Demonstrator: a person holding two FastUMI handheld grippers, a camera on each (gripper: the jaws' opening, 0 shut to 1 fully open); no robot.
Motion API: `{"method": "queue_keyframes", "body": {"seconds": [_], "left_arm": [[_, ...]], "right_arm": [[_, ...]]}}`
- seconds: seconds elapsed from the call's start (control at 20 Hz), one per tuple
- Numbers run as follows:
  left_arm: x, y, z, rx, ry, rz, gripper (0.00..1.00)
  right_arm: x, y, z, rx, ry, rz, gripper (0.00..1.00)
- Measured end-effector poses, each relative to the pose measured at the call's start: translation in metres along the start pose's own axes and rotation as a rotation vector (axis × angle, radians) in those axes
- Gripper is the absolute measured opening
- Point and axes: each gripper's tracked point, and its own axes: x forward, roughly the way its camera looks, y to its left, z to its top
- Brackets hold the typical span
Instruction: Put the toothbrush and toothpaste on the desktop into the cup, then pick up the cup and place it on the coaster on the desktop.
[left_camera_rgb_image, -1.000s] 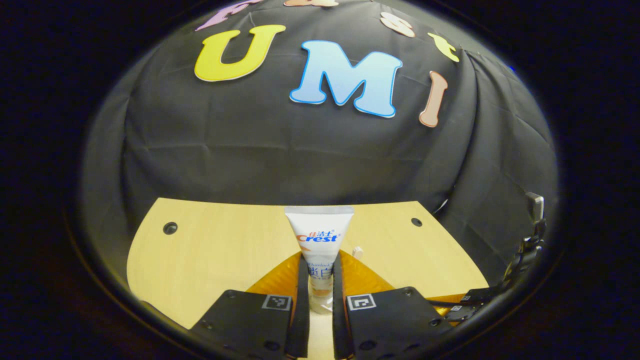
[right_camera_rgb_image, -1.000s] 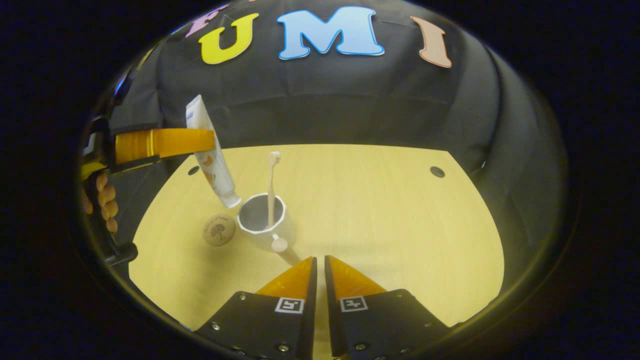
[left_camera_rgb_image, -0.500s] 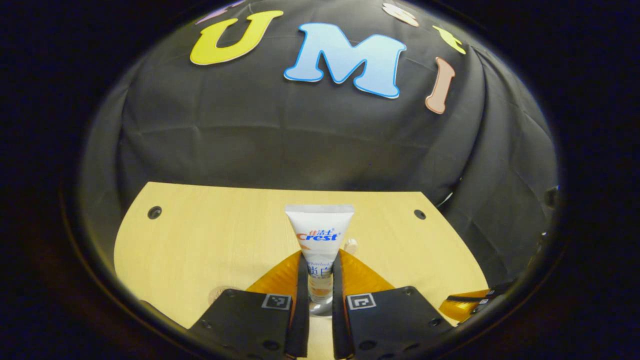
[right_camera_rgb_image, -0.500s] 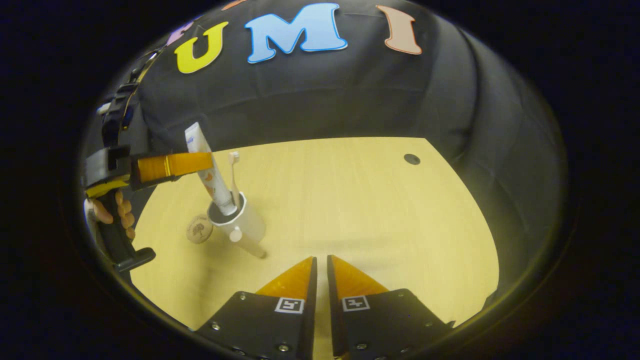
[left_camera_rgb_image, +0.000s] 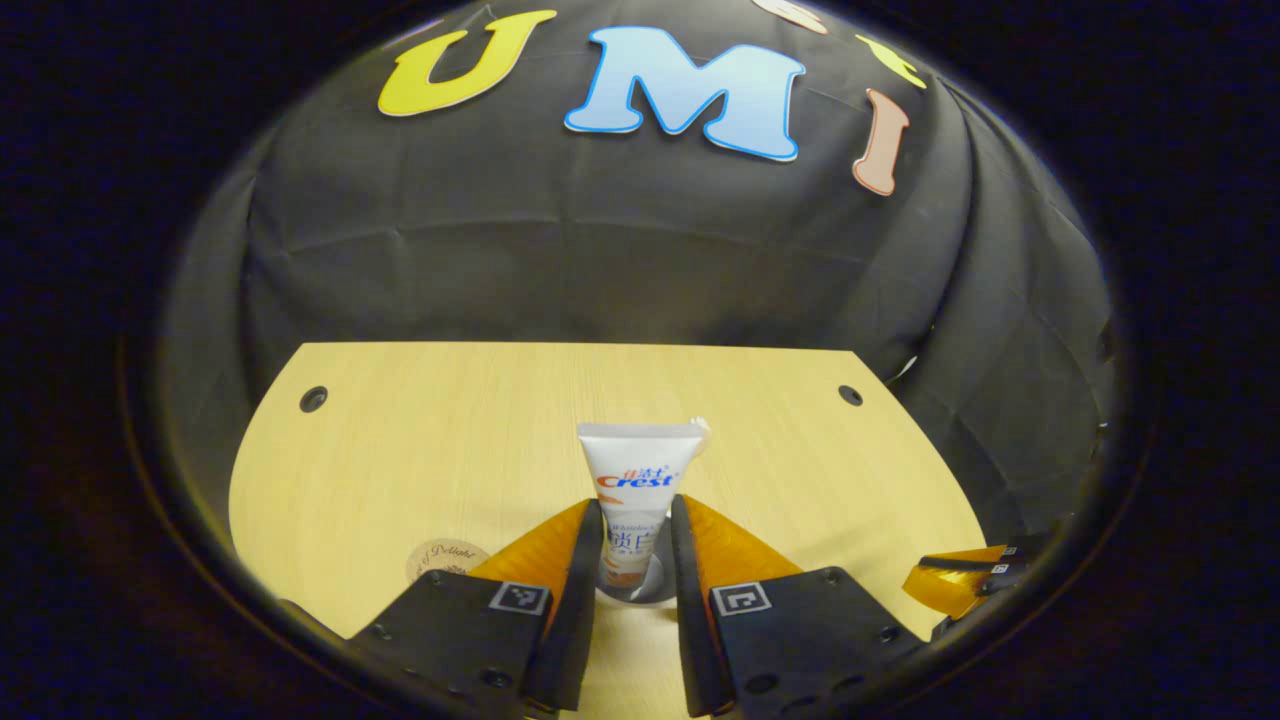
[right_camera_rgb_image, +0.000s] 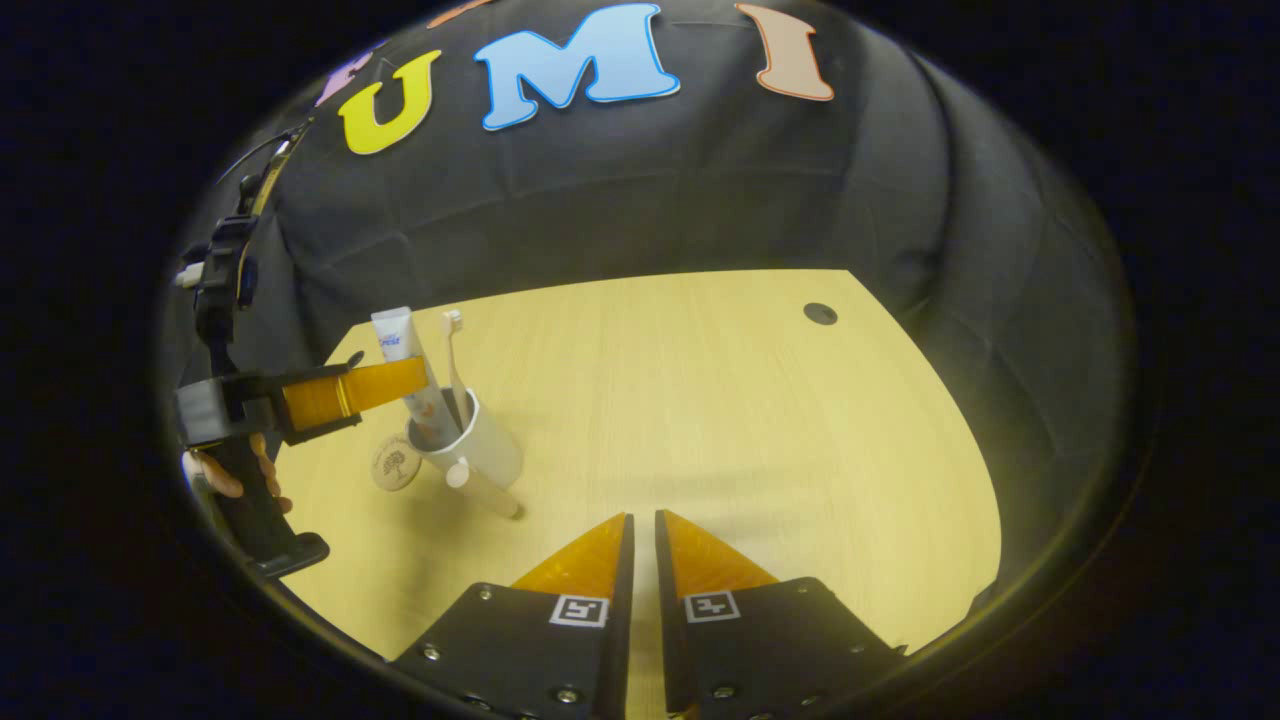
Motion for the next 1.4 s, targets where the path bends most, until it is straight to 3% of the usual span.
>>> {"method": "queue_keyframes", "body": {"seconds": [0.1, 0.15, 0.2, 0.35, 0.4, 0.5, 0.7, 0.75, 0.8, 0.95, 1.0, 1.4], "left_arm": [[-0.006, -0.002, 0.004, 0.002, -0.016, -0.001, 0.49], [-0.007, -0.002, 0.004, 0.008, -0.014, 0.002, 0.53], [-0.011, -0.002, 0.003, 0.008, -0.012, -0.003, 0.63], [-0.025, 0.004, 0.005, -0.014, -0.025, -0.008, 0.71], [-0.031, 0.007, 0.005, -0.020, -0.028, -0.003, 0.81], [-0.041, 0.017, 0.004, -0.035, -0.034, 0.009, 0.84], [-0.062, 0.046, -0.008, -0.050, -0.031, 0.046, 0.84], [-0.069, 0.056, -0.012, -0.049, -0.027, 0.059, 0.84], [-0.075, 0.064, -0.017, -0.050, -0.021, 0.073, 0.84], [-0.092, 0.088, -0.032, -0.067, -0.011, 0.110, 0.85], [-0.098, 0.097, -0.037, -0.074, -0.007, 0.123, 0.84], [-0.147, 0.156, -0.098, -0.138, 0.048, 0.228, 0.85]], "right_arm": [[0.001, 0.006, 0.002, 0.000, 0.001, 0.017, 0.10], [0.001, 0.009, 0.003, -0.002, 0.001, 0.026, 0.13], [0.001, 0.013, 0.005, -0.008, 0.001, 0.034, 0.13], [0.006, 0.025, 0.011, -0.031, -0.004, 0.064, 0.10], [0.006, 0.030, 0.014, -0.042, -0.004, 0.071, 0.17], [0.008, 0.040, 0.020, -0.068, -0.004, 0.091, 0.21], [0.015, 0.067, 0.026, -0.110, 0.016, 0.156, 0.21], [0.017, 0.075, 0.027, -0.121, 0.026, 0.174, 0.23], [0.019, 0.082, 0.028, -0.137, 0.034, 0.184, 0.31], [0.027, 0.102, 0.021, -0.180, 0.086, 0.233, 0.29], [0.030, 0.107, 0.019, -0.197, 0.105, 0.240, 0.34], [0.055, 0.132, -0.002, -0.346, 0.225, 0.265, 0.30]]}}
